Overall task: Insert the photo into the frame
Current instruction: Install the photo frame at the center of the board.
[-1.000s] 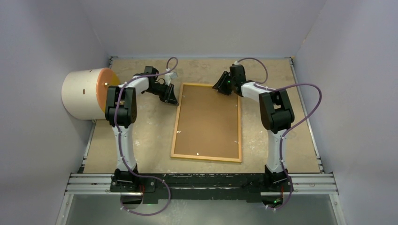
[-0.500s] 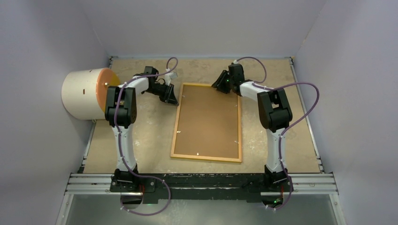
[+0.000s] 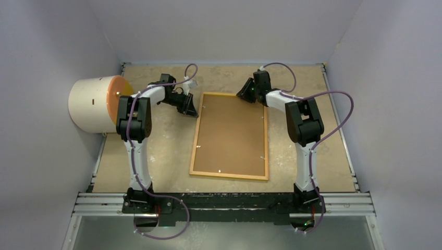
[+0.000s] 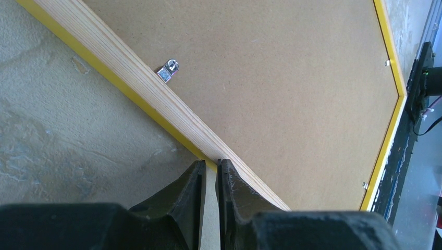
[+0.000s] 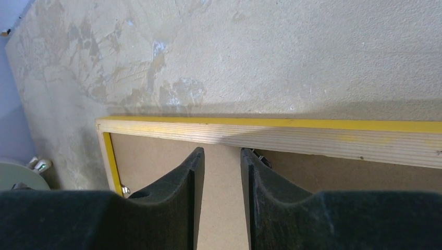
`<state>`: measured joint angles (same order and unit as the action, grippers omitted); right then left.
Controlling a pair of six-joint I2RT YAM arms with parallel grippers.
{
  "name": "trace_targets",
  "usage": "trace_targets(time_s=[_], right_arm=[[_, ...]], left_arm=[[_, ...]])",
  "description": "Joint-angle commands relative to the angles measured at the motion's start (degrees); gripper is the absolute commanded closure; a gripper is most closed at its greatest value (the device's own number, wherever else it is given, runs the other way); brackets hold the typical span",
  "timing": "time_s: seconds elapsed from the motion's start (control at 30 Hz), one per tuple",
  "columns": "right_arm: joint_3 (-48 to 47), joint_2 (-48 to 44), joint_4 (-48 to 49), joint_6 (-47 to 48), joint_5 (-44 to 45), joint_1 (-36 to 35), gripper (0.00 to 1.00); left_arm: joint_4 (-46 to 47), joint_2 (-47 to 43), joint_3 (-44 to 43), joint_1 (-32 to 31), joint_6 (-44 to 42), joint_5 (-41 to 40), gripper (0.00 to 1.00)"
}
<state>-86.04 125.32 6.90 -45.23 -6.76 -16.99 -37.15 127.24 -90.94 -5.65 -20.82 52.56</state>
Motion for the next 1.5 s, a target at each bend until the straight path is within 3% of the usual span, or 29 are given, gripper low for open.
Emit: trace_targets(time_s=[0.0,0.43,0.7,1.1,1.47], right_arm=[[-0.30,-0.49,-1.58,2.87,4.51,0.47,0.64],[0.87,-2.57,4.33,3.25,-5.48,-0.58,0.60],[2.03,-2.16,1.10,3.42,-5.99,-0.51,0.60],[0.09,-3.81,-5.39,8.17,4.63,-0.32,0.59],[-3.30,-6.41,-3.15,7.79,-1.60,-5.42,0.49]], left_arm=[[-2.79,0.35,2.54,-0.50,-3.85,-5.03,0.83],[-2.67,0.18,2.87,-0.50,-3.89,-5.35,0.83],[-2.89,0.02,2.96,-0.50,-4.29,-5.47,0.83],[-3.11,-0.82,3.59,-0.48,-4.65,-5.47,0.84],[-7.11,-6.32,3.73,-0.16,-7.07,-8.95,0.79]])
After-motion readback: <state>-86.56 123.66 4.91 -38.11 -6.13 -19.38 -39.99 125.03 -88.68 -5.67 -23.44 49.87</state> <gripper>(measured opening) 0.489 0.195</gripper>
